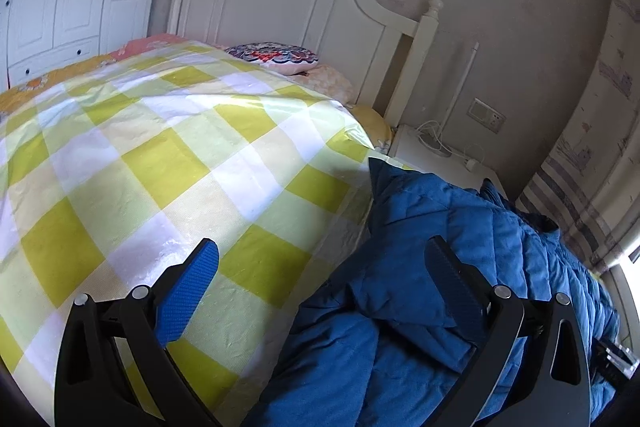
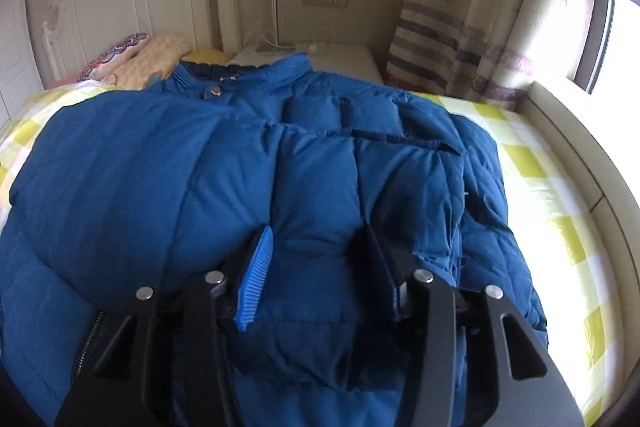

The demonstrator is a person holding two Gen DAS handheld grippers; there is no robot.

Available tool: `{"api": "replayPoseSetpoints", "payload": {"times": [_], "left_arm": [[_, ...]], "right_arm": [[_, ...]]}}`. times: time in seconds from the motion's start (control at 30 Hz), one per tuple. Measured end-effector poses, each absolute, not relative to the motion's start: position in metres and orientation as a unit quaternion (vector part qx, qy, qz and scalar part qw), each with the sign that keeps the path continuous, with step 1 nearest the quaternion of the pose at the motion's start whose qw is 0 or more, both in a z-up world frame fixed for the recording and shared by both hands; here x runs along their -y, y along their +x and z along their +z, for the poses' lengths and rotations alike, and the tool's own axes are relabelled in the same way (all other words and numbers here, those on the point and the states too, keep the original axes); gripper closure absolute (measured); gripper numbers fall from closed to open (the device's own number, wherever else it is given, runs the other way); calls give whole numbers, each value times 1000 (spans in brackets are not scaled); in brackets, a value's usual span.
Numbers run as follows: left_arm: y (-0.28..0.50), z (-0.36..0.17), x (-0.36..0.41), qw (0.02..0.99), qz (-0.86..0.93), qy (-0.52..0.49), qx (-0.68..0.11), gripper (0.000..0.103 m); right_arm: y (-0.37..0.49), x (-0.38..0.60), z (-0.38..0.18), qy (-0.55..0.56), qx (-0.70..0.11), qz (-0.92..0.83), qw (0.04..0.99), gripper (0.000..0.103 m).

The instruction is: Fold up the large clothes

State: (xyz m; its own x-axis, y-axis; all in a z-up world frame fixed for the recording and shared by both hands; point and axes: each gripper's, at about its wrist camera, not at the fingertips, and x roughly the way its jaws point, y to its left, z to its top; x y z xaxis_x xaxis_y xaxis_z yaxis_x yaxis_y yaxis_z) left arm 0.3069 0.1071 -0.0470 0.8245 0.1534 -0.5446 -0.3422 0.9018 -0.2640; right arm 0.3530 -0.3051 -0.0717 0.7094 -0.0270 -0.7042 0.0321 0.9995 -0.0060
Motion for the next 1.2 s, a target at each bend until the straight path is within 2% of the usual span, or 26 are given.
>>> {"api": "replayPoseSetpoints", "payload": {"times": [0.2, 0.3, 0.43, 0.53, 0.57, 0.63, 0.7, 0.8, 0.93, 1.07, 1.2], "left_arm": [[298, 1, -56, 963, 53, -137, -228, 4], [330, 15, -19, 953, -8, -117, -279, 4], [381, -6, 31, 938, -28, -45, -343, 4], [417, -60, 59, 902, 21, 61, -426, 4], [422, -76, 54, 900, 10, 41, -434, 4], [419, -74, 48, 902, 10, 23, -431, 4], [416, -62, 42, 903, 0, -7, -430, 4], [416, -33, 40, 920, -29, -52, -388, 4], [451, -30, 78, 916, -51, -29, -396, 4], [473, -72, 127, 906, -22, 78, -416, 4], [471, -68, 121, 903, -30, 67, -422, 4]], "right_arm": [[356, 317, -73, 45, -378, 30, 924, 46], [341, 309, -72, 52, -375, 34, 925, 46], [344, 310, -73, 54, -374, 35, 925, 46], [343, 315, -73, 65, -372, 42, 925, 46], [343, 315, -73, 69, -370, 48, 925, 46], [342, 317, -73, 74, -369, 52, 925, 46], [342, 318, -73, 78, -367, 53, 925, 46], [341, 319, -72, 85, -363, 54, 926, 46], [342, 321, -73, 89, -364, 56, 926, 46], [342, 321, -74, 93, -365, 59, 925, 47], [341, 324, -74, 101, -364, 65, 924, 47]]}}
